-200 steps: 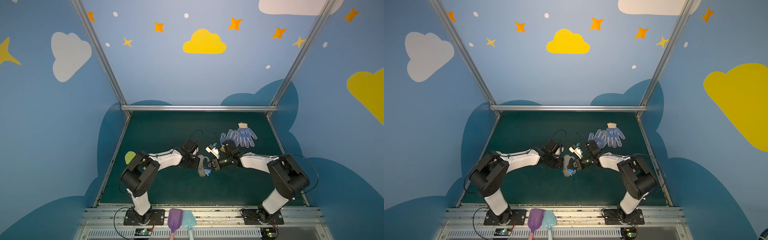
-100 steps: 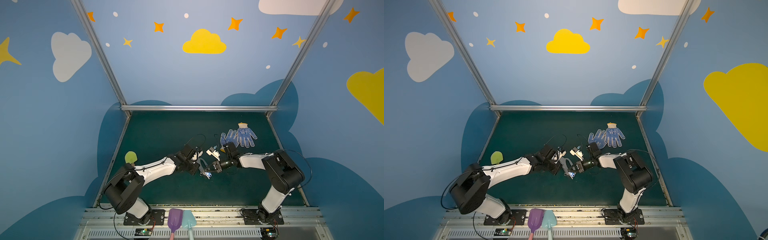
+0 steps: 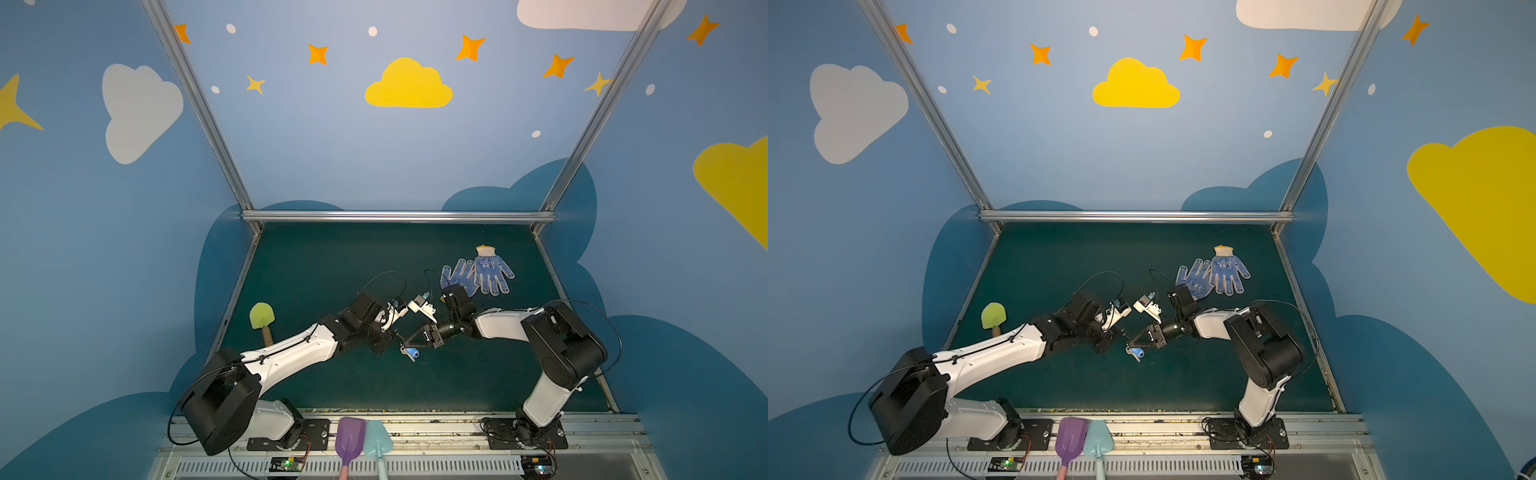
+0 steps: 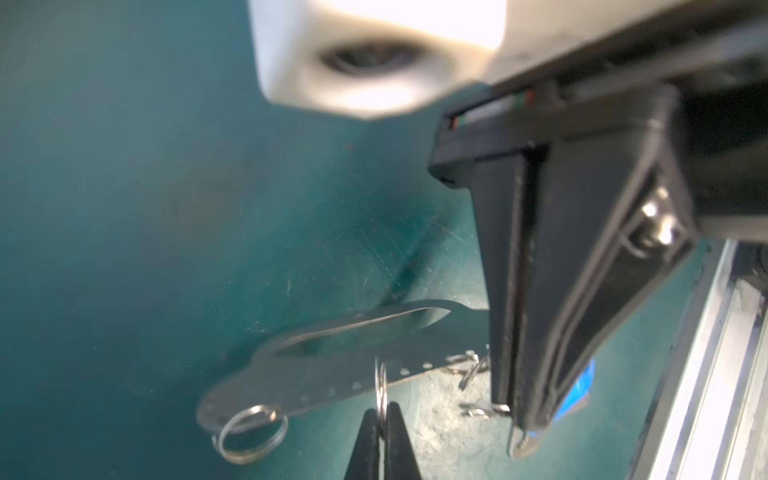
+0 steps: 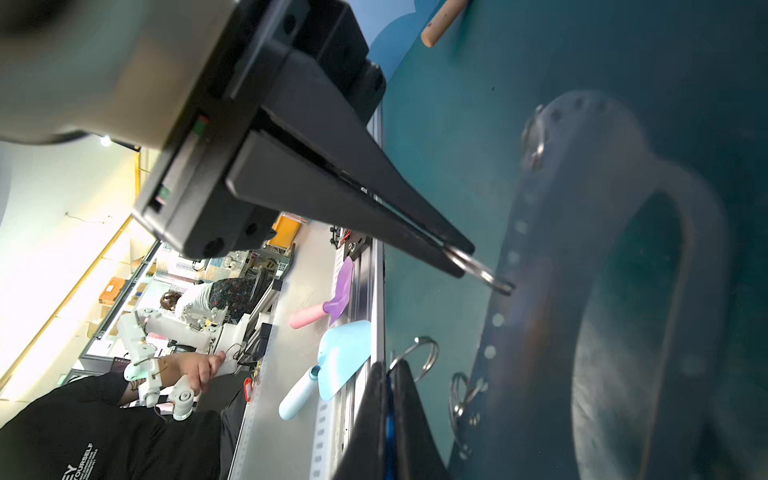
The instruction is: Put the keys on the keyring
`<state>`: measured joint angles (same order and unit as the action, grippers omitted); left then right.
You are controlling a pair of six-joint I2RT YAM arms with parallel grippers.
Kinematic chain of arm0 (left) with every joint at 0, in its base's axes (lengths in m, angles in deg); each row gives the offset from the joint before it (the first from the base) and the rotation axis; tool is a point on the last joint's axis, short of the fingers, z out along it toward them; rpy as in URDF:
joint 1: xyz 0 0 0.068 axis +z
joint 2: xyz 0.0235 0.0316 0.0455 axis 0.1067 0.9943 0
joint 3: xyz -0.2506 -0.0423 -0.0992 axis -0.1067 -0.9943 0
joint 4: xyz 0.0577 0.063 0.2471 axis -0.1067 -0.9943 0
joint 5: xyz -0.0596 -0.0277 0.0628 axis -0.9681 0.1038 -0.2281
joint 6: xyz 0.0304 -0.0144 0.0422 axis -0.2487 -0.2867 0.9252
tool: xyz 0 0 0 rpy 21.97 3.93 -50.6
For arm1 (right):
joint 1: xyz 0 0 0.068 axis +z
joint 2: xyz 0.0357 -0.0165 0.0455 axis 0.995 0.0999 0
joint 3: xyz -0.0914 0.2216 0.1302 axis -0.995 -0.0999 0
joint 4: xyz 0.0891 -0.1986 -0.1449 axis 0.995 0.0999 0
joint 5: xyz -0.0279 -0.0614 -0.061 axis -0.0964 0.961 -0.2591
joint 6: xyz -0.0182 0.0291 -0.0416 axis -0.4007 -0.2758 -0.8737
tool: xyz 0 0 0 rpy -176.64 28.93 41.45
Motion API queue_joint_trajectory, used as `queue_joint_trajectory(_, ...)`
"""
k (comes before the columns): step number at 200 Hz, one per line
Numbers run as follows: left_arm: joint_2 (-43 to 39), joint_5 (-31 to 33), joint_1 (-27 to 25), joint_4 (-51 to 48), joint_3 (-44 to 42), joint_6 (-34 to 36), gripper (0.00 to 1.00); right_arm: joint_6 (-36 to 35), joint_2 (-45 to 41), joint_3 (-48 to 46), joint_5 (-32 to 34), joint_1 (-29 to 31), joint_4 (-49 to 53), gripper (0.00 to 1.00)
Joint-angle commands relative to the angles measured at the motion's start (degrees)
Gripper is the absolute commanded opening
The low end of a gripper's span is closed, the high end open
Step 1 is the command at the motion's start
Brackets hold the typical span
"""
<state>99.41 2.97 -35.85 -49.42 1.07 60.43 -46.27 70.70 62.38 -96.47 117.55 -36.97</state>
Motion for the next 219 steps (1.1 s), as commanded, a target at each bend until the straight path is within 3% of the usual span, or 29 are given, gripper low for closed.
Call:
queue_joint_trajectory(1, -2.3, -2.3, -0.3, 1.2, -0.6, 3.5, 0.04, 0.3, -1.1, 0.7, -2.5, 0.1, -1.8, 0.00)
queue_joint_trajectory(64, -5.4, -2.0, -1.5, 0.8, -1.9, 7.1, 0.04, 10.0, 3.0, 2.1, -5.6, -0.6, -9.9, 0.00)
queue_joint_trajectory(124, -5.5, 0.3, -2.9, 1.0, -2.9, 8.8, 0.04, 15.9, 3.0, 1.0, -3.7, -1.9, -16.1, 0.00)
queue_joint_trajectory(219, -5.7, -0.3, -3.5, 1.2, -3.3, 9.2, 0.04, 18.3, 1.6, 0.1, -1.6, -2.6, -18.8, 0.00)
